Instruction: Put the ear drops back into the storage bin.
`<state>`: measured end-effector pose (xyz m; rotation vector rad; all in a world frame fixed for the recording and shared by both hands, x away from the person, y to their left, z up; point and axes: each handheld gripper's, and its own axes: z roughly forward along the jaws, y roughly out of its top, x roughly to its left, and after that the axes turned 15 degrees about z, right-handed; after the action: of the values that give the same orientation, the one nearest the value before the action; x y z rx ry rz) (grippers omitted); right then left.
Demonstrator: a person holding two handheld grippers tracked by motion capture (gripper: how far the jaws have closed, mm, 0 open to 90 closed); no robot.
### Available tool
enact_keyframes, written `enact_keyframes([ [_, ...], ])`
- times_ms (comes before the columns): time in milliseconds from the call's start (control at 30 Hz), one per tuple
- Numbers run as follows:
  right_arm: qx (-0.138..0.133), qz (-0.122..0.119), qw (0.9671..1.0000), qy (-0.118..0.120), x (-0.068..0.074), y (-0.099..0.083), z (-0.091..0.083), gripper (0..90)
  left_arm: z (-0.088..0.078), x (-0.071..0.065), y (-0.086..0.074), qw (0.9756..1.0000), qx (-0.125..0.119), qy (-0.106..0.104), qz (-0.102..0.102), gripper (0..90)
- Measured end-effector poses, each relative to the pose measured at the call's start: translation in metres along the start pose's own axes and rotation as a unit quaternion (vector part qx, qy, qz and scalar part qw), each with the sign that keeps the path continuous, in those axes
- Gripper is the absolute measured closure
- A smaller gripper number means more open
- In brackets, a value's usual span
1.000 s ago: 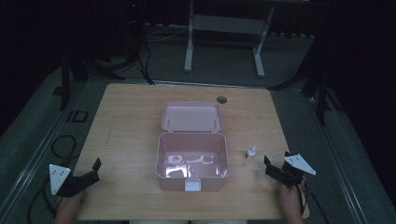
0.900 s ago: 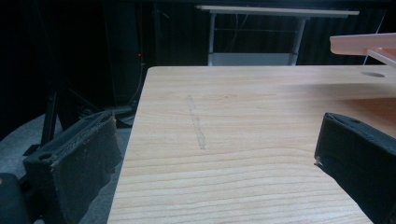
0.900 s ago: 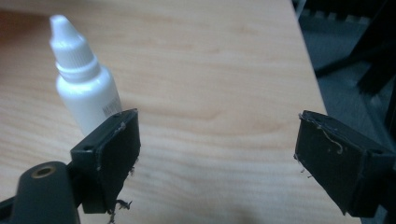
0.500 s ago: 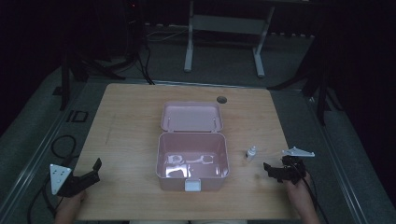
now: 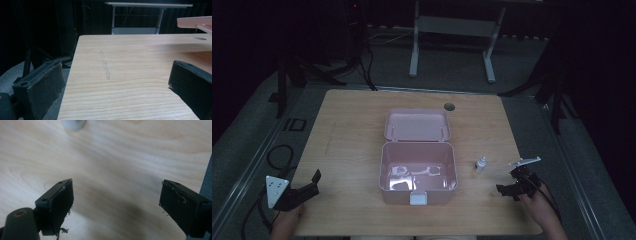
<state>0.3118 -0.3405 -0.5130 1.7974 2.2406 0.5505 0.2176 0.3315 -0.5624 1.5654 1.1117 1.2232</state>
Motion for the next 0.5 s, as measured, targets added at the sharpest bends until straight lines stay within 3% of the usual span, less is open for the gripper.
enact_keyframes([
  [133, 0.039, -0.017, 0.9990, -0.014, 0.0023, 0.0008, 0.0016, 11.9, 0.0000, -0.0001, 0.0000, 1.0000, 0.001, 0.000, 0.001, 0.4],
  [433, 0.074, -0.034, 0.9967, -0.011, 0.0048, 0.0070, -0.0050, 11.0, 0.0003, -0.0003, 0.0001, 1.0000, 0.002, 0.001, 0.002, 0.4],
  [500, 0.100, -0.048, 0.9937, -0.017, 0.0064, 0.0088, -0.0076, 11.0, 0.0004, -0.0004, 0.0001, 1.0000, 0.003, 0.002, 0.002, 0.4],
])
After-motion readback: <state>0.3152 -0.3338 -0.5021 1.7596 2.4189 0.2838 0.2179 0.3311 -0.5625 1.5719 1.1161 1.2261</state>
